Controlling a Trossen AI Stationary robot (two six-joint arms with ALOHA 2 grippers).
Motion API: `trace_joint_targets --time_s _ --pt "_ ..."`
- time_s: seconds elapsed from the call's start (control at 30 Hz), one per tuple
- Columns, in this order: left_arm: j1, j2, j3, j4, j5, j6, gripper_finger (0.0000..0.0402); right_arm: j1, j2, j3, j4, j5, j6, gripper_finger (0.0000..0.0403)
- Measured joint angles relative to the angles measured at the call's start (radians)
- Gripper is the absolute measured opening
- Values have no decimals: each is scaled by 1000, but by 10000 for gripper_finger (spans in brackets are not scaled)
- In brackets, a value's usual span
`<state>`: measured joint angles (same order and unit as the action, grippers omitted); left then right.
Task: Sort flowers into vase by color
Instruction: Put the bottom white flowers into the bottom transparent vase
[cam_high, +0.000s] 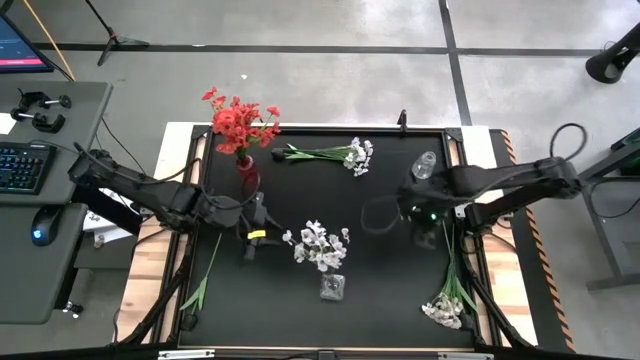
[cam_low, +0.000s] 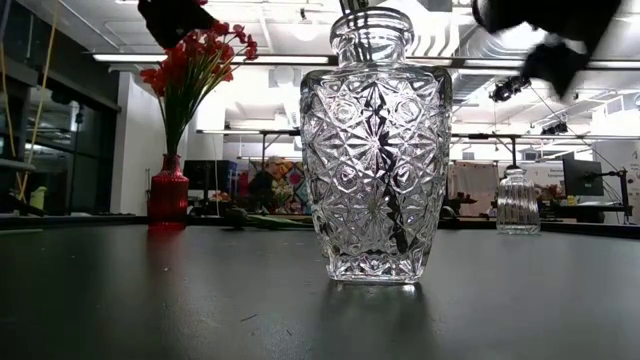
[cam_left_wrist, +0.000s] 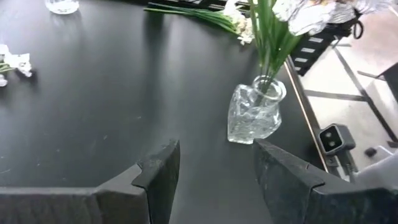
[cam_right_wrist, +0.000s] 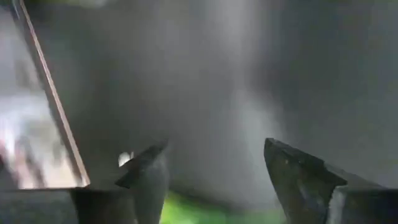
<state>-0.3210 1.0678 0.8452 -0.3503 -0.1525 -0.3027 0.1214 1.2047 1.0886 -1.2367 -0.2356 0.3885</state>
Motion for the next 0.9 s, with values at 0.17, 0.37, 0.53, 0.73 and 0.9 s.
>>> trace_joint_targets --time_s 0.17,0.37,0.53,0.73,0.9 --pt "0 0 0 -5 -15 0 188 72 79 -153 -106 -166 -168 259" --pt "0 1 0 -5 -16 1 188 156 147 -342 -55 -197 -222 259" --pt "0 1 0 -4 -19 18 188 206 176 -417 42 -198 -274 259" --pt "0 1 0 -3 -20 19 189 307 177 -460 96 -187 -266 259" --pt "0 1 0 -3 -58 19 189 379 177 -483 153 -186 -224 259"
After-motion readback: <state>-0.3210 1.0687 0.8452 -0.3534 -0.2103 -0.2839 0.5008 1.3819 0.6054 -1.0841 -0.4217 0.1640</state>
